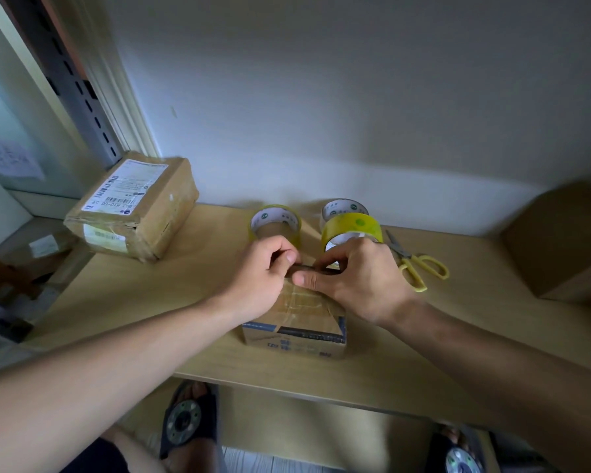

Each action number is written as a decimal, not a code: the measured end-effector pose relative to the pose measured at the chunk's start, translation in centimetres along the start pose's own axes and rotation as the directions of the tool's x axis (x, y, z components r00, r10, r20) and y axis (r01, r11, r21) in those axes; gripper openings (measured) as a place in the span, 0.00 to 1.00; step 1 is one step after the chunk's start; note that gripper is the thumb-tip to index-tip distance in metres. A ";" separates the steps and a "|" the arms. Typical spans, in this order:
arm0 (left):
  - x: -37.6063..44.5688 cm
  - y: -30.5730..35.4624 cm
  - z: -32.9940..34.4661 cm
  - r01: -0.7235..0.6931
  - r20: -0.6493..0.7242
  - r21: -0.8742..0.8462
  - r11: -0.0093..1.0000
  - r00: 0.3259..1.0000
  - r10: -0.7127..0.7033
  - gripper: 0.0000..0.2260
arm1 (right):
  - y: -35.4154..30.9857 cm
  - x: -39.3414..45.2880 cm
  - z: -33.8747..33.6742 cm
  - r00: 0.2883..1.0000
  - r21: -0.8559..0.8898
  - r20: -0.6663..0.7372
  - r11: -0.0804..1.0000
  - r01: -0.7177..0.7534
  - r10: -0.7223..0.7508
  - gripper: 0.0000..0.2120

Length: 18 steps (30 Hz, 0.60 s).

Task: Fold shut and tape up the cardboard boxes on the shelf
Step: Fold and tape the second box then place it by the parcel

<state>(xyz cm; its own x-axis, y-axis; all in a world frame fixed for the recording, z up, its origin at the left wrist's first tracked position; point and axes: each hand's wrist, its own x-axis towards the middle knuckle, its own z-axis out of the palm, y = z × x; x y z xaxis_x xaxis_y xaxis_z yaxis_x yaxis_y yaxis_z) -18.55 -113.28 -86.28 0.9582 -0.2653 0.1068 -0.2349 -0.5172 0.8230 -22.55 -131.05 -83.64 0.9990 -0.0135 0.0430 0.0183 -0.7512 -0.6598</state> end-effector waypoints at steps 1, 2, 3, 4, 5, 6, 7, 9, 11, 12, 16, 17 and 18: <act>-0.1 0.0 0.1 0.002 -0.005 -0.009 1.000 1.000 -0.002 0.13 | 0.0 -0.1 0.1 1.000 0.010 -0.004 1.000 -0.007 0.007 0.20; -0.1 0.0 0.1 0.006 -0.009 -0.021 1.000 1.000 -0.006 0.12 | 0.0 -0.2 0.2 1.000 0.030 -0.013 0.999 -0.012 0.012 0.19; -0.2 0.0 0.2 0.009 -0.014 -0.030 0.999 1.000 -0.010 0.12 | 0.0 -0.3 0.4 0.999 0.065 -0.023 0.998 -0.025 0.026 0.16; -0.3 0.0 0.2 0.011 -0.019 -0.035 0.999 1.000 -0.012 0.11 | -0.1 -0.4 0.6 0.998 0.112 -0.040 0.993 -0.043 0.048 0.13; -0.3 0.0 0.3 0.012 -0.022 -0.038 0.999 1.000 -0.013 0.11 | -0.1 -0.4 0.9 0.996 0.158 -0.061 0.986 -0.060 0.070 0.10; -0.3 0.0 0.3 0.014 -0.025 -0.043 0.999 1.000 -0.015 0.10 | -0.2 -0.4 1.1 0.992 0.193 -0.084 0.979 -0.072 0.090 0.10; -0.3 0.0 0.3 0.016 -0.029 -0.053 0.998 0.999 -0.017 0.10 | -0.3 -0.3 1.3 0.989 0.214 -0.107 0.974 -0.079 0.104 0.12; -0.3 0.3 0.4 0.034 -0.041 -0.088 0.996 0.998 -0.038 0.09 | -0.4 -0.3 1.6 0.984 0.217 -0.139 0.973 -0.083 0.115 0.15; -0.3 0.3 0.4 0.084 -0.048 -0.142 0.986 0.995 -0.091 0.09 | -0.4 -0.2 1.7 0.982 0.203 -0.154 0.976 -0.078 0.110 0.13; -0.3 0.3 0.3 0.109 -0.044 -0.165 0.980 0.992 -0.118 0.09 | -0.5 -0.2 1.7 0.982 0.193 -0.158 0.978 -0.072 0.104 0.12; -0.4 0.2 0.5 0.165 -0.035 -0.193 0.967 0.984 -0.175 0.10 | -0.6 -0.6 1.4 0.989 0.173 -0.120 0.983 -0.067 0.089 0.16; -0.4 0.1 0.6 0.170 -0.047 -0.198 0.965 0.982 -0.183 0.12 | -0.6 -0.7 1.3 0.991 0.169 -0.104 0.983 -0.068 0.087 0.16; -0.5 0.1 0.6 0.172 -0.061 -0.195 0.966 0.980 -0.187 0.13 | -0.7 -0.8 1.2 0.993 0.162 -0.083 0.984 -0.072 0.086 0.17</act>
<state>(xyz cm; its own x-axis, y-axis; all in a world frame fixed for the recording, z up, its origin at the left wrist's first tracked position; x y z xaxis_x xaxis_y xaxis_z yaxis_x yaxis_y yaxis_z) -19.10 -113.66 -86.59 0.9934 -0.1135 -0.0154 -0.0298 -0.3863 0.9219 -23.28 -129.70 -84.11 0.9899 -0.1332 0.0482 -0.0472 -0.6312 -0.7742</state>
